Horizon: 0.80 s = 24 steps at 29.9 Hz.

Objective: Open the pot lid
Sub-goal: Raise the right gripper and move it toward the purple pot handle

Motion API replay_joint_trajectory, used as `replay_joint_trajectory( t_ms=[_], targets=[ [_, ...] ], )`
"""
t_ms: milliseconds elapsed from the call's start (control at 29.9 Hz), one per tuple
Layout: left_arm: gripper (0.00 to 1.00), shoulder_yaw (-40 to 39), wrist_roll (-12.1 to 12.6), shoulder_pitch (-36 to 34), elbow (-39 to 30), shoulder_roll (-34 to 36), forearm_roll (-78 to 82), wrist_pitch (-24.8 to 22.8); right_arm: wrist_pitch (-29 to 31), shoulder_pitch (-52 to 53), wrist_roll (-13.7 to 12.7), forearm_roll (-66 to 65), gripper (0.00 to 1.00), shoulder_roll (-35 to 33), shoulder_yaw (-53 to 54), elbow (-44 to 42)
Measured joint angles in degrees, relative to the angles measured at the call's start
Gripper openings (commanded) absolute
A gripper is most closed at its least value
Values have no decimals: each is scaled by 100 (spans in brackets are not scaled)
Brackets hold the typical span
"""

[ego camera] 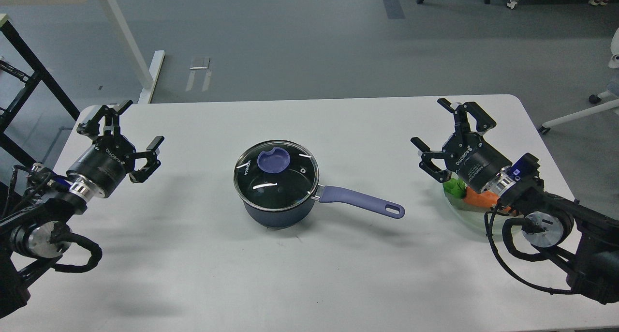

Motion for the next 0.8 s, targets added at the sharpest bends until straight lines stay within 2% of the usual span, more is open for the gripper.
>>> replay_joint_trajectory(
  t_ms=[167,368,602,803],
  targets=[
    [99,-2,-1,-17,-42,118,0,262,0,6,0,0,100,57,10,-28],
    [99,87,-2,-252,9,335,1,254,-85,365,0,-368,100,-268,-14,164],
    [99,59,-2,-287,31,631,8,214,-251,1364,1,-2585,100,-1250,-25,1128],
    [99,51,-2,-318,-9,717,10,174,-349,2607,1,-4427,100,-1486,-715,1494]
  ],
)
